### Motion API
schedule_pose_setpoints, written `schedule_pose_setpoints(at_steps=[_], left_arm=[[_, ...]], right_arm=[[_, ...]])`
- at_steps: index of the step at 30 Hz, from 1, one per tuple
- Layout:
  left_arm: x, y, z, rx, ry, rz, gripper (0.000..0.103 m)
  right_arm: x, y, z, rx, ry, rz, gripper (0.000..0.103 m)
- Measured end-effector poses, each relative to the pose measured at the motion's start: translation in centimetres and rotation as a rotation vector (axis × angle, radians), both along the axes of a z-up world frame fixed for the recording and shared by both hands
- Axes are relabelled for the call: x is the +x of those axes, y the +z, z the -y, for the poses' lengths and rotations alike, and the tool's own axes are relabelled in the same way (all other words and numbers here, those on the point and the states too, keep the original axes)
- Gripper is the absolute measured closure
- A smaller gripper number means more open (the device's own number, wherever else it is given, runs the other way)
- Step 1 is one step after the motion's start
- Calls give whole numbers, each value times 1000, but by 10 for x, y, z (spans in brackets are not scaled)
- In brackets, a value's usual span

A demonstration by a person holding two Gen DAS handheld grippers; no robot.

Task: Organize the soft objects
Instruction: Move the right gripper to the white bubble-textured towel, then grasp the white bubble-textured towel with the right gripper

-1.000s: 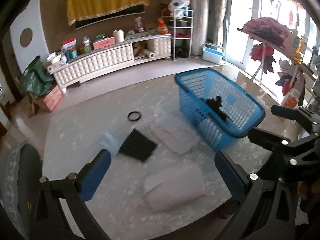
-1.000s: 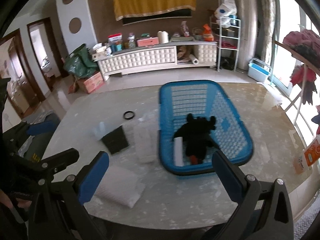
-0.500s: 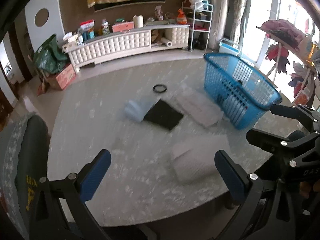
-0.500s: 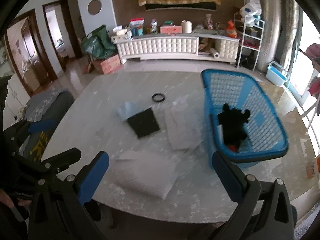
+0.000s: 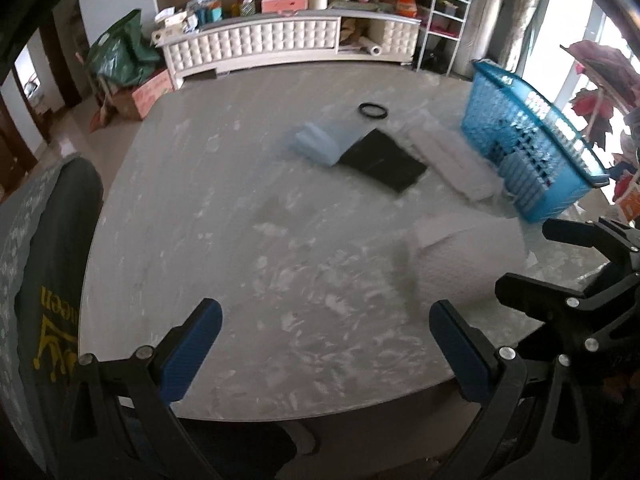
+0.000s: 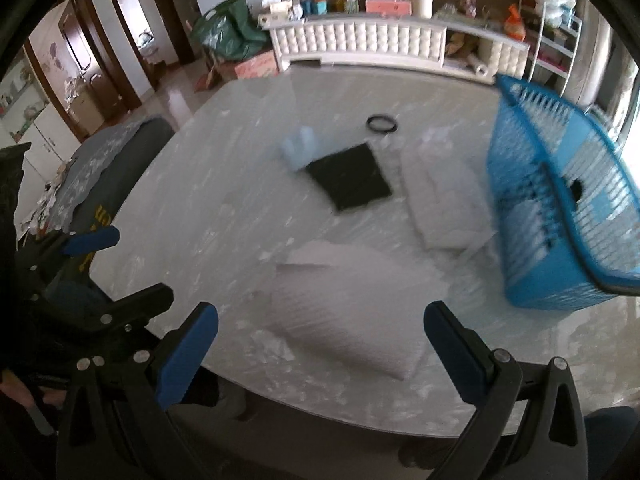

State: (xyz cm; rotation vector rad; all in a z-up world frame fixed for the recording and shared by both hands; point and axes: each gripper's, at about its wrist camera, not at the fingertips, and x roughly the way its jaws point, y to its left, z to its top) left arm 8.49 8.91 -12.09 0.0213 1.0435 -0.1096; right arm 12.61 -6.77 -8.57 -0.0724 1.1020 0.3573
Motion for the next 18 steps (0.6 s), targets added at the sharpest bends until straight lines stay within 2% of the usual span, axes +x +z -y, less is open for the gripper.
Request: schedule_pose_setpoints(at_steps=[9,18], left_arm=[[17,-30,-20,19,40,-54,0],[29,-47,-27,18,33,-84,0]], right_arm=[[14,-25,-20,-46,16,-75,0],[24,-56,-22,-103,-8,-171,0]])
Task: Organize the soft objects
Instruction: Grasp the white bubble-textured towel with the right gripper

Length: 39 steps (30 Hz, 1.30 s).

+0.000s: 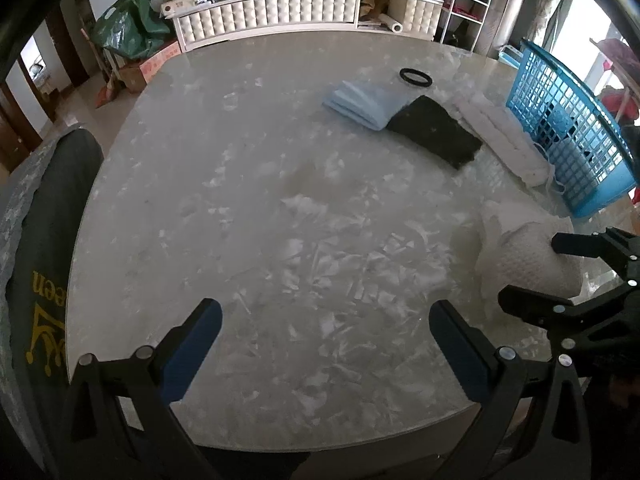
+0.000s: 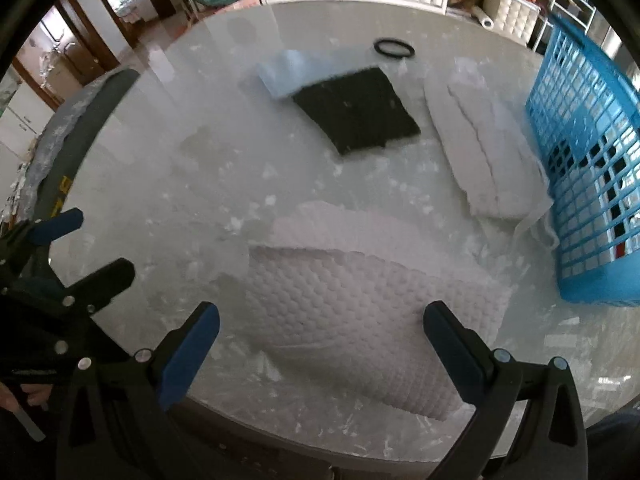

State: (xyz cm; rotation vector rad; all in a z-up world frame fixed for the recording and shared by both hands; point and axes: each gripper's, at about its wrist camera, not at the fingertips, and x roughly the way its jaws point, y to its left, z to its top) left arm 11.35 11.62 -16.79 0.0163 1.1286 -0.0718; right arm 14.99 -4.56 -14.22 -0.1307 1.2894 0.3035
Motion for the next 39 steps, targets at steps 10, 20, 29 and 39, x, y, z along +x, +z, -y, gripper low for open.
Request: schedule_pose_setpoints(at_steps=[10,20,29,39], left_arm=[[7,-13,4,-13,-36,-20,0],[9,-18,-1,-30,-25,-32,0],[11,-17,5,-27,-39,-25,0],[11,-8,18,-30,-54,-7,0]], right_arm=[[2,-24,-1,-39,-11,-63,0],[-17,-32,-22,-156,41,-29,0],[-26,-21,-16,-160,47,-2,34],[-34,-11,1,-122,54,35,76]])
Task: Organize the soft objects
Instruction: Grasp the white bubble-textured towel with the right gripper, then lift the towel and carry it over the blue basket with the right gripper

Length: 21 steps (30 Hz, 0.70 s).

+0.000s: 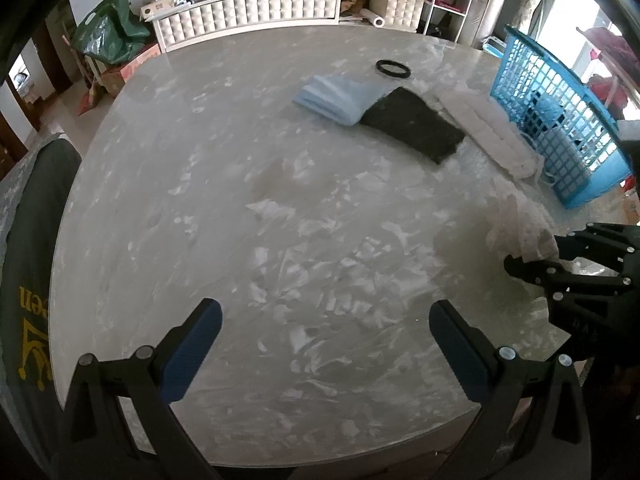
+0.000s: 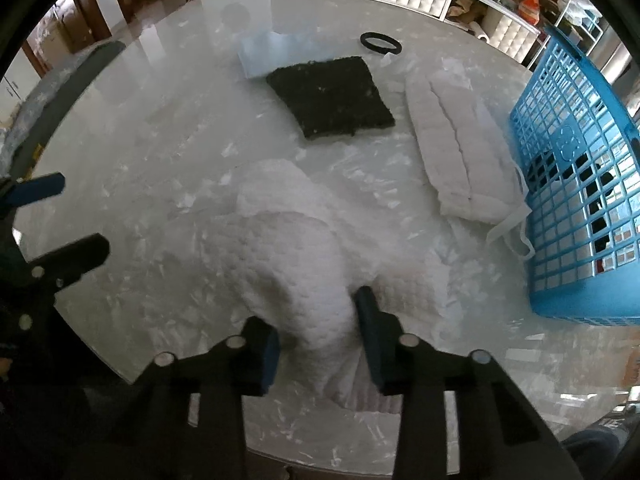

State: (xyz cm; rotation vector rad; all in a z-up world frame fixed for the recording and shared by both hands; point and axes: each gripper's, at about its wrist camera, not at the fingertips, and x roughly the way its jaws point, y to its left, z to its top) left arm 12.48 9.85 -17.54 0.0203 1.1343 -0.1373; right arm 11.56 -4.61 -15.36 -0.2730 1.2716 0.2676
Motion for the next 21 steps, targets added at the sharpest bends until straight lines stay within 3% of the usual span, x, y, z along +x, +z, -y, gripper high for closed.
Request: schedule_pose_setpoints(at_steps=[11,21], left_arm=[[3,39,30,-14,-35,57,0],[16,85,62,-48,-95,135,0]], right_arm=[[-14,42,31,115,8,49,79],[0,96,54,144,16,134,79]])
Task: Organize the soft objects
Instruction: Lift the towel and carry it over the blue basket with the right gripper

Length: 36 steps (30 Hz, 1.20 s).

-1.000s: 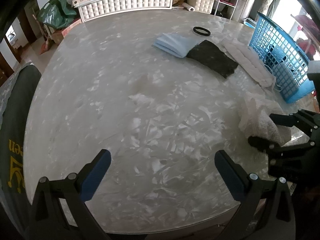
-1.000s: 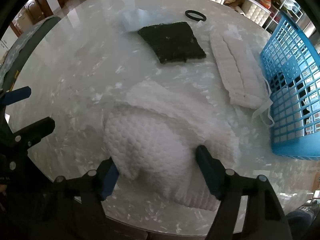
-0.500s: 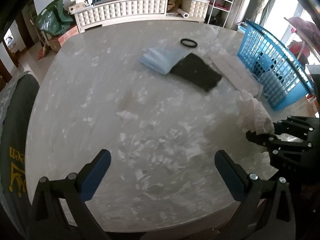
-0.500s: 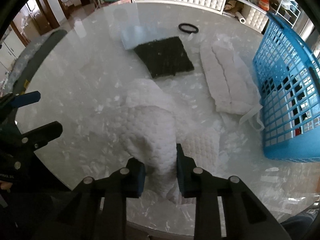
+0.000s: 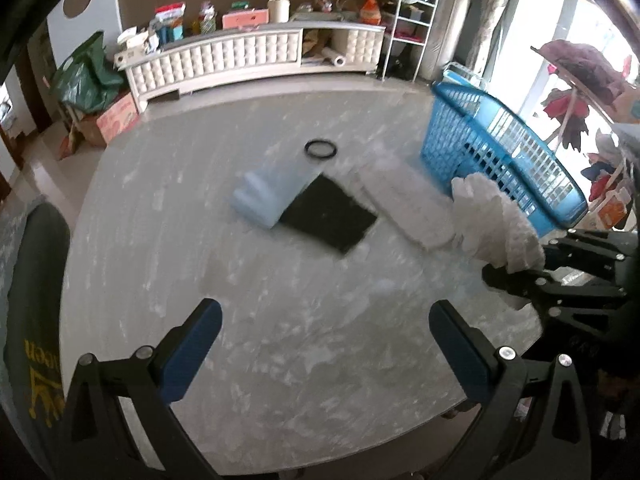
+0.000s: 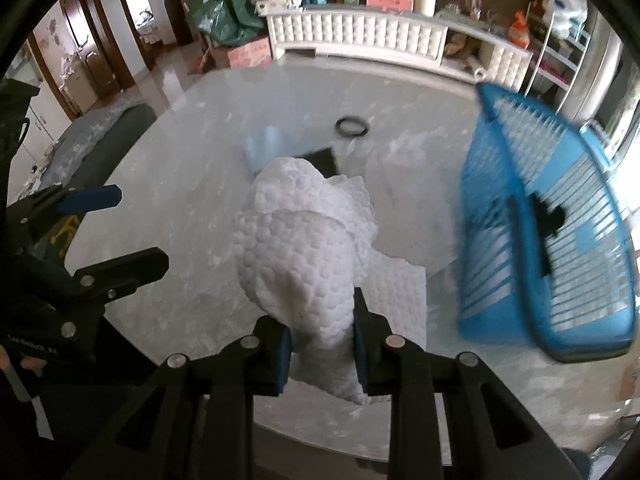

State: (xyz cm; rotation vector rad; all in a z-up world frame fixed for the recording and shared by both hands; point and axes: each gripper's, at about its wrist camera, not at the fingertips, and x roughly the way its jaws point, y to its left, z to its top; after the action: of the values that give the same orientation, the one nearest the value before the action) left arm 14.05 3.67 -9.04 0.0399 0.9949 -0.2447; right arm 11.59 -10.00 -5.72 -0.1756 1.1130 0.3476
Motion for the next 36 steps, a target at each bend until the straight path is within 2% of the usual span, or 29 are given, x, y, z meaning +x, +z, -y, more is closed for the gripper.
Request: schedule_pose_setpoints(at_steps=[6,12,20,28,32,36], left_arm=[[12,18,17,-18,-46,14,0],[15,24,21,-33,-72,35,0],[35,16,17,-12,-68,18,0],[56,1,17,0,-88,-10,0],[65,-10,26,3,-121,-19,0],[73,-18,36,29,-154,-30,0]], right_arm=[[6,37,22,36,-12,49,79],[17,75,54,40,-54,107,79],[31,105,98,-29,-151,190,79],[48,92,121,-133,-190,179,79],[55,68,125,-170,-180,110,79],[63,43,127,-165,-174,31,79]])
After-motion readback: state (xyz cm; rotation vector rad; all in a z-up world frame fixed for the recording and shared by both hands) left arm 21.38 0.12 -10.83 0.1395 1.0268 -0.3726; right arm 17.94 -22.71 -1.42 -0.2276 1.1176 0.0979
